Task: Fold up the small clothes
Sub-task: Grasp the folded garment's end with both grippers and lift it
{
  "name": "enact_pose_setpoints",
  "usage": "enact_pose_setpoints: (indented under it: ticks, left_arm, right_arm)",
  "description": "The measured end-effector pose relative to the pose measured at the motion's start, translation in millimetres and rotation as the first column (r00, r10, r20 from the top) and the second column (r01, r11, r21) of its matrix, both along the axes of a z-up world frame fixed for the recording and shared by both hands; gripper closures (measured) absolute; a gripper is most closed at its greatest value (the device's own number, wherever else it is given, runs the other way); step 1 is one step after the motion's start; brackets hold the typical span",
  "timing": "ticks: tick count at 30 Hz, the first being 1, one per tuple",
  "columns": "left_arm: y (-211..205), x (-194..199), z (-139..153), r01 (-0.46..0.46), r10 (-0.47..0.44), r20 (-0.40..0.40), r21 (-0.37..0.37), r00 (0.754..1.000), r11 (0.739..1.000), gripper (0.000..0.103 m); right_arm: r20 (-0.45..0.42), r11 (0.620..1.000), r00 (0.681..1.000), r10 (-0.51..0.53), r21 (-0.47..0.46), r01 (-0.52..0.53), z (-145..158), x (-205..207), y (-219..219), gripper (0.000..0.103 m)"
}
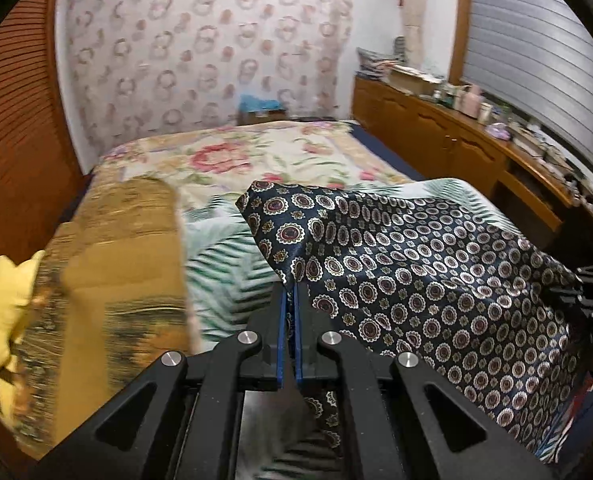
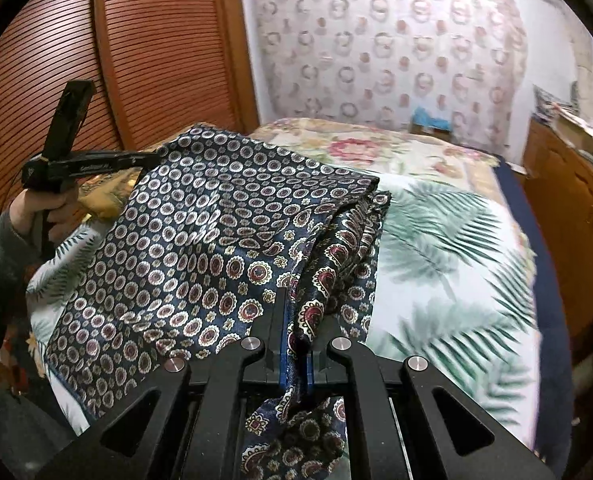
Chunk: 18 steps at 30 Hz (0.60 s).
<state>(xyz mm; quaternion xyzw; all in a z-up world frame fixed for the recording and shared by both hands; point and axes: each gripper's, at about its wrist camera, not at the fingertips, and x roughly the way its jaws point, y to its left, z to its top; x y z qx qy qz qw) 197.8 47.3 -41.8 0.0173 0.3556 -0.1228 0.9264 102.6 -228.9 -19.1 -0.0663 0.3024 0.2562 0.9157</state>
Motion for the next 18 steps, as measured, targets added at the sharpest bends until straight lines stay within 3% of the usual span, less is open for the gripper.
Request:
enact_pose_setpoints:
  ticks: [3, 12, 14, 15, 17, 18]
  left_arm:
    - [7.7, 3.6, -7.0, -0.011, 0.011, -0.015, 0.026, 1.0, 1.0, 0.099]
    - [5.2, -0.5, -22.2, -0.011, 0.012, -0.027, 0.034, 1.0, 0.999, 0.099]
    - [7.6, -6.6, -21.4, -0.015, 0.015, -0.022, 0.034, 1.0, 0.999, 0.098]
    - [8.1, -10.9, -20.0, -0.017, 0.017, -0.015, 0.031, 1.0, 0.999, 0.095]
    - [11.3, -16.6, -18.0, -0.015, 0.015, -0.008, 0.016, 1.0, 1.0, 0.076]
    - [12.5, -22.9, -17.4, -0.013, 0.013, -0.001, 0.009, 1.0, 1.0, 0.074]
  right_arm:
    - [-0.005, 0.999, 1.0, 0.018, -0.036, -0.018, -8.7, 5.1, 10.0, 0.097]
    - [-0.051, 0.998, 0.998, -0.035, -0.056, 0.032, -18.1, 23.9, -28.8, 0.097]
    - [-0.047, 0.996, 0.997, -0.054, -0.072, 0.051, -19.0, 24.2, -34.8, 0.091]
    - [-0.042, 0.995, 0.997, -0.064, -0.078, 0.06, -19.0, 22.7, -37.6, 0.09]
    - [-0.037, 0.994, 0.997, -0.072, -0.08, 0.069, -16.4, 20.1, -38.4, 0.085]
    - [-0.036, 0.994, 0.997, -0.076, -0.083, 0.072, -16.9, 18.5, -41.6, 0.083]
